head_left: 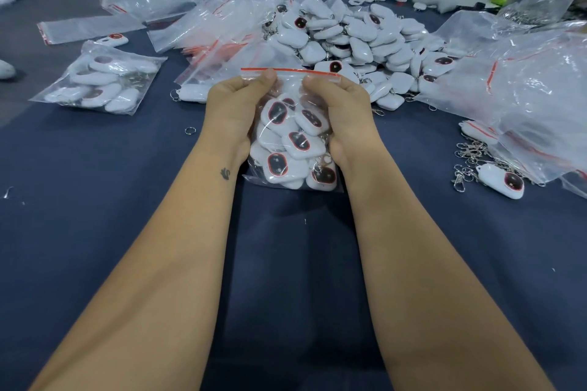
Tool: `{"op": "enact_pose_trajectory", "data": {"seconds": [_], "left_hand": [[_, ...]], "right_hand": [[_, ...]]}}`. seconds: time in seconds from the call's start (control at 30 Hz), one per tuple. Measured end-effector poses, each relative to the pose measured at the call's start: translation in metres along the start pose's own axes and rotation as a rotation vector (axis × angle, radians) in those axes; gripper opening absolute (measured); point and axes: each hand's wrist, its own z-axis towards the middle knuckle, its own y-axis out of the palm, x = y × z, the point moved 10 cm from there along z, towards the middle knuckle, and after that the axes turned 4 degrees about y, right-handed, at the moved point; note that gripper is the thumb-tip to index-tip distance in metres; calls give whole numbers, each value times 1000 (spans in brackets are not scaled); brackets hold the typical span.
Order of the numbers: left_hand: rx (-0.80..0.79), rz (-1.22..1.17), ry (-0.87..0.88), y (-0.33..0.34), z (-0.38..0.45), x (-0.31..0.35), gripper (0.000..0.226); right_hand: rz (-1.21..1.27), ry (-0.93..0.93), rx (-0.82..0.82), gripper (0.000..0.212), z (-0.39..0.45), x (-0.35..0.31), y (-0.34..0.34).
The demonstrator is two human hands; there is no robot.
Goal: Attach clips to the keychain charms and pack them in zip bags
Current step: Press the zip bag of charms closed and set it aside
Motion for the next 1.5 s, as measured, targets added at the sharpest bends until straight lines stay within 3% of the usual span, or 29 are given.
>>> {"op": "enact_pose_trajectory", "data": {"seconds": [0.23, 0.47, 0.73, 0.93, 1.07, 1.13, 1.3, 1.4, 1.5], "left_hand": [[-15, 69, 74, 3, -1, 7, 23], [-153, -25, 5, 16, -7, 1, 5], [-119, 211, 143, 12, -4, 11, 6], [-104, 155, 164, 12, -4, 13, 5], [-76, 40, 79, 8, -5, 4, 28], [-67, 33, 56, 7, -6, 2, 33], [-128, 351, -43, 2, -11, 0, 37], [-289, 362, -138, -3, -22, 1, 79], [-285, 495, -68, -31, -20, 26, 88]], "right_hand": [[108, 60, -154, 2, -5, 6, 15], [4, 5, -106, 8, -2, 4, 12], [-76, -29, -134, 2, -3, 4, 14], [-114, -53, -84, 4, 1, 1, 9], [-107, -24, -84, 25, 4, 4, 7], [-136, -43, -63, 25, 4, 4, 6], [-73, -72, 36, 30, -1, -5, 2], [-26, -59, 54, 28, -1, -7, 16], [-55, -14, -3, 39, 4, 2, 54]]}}
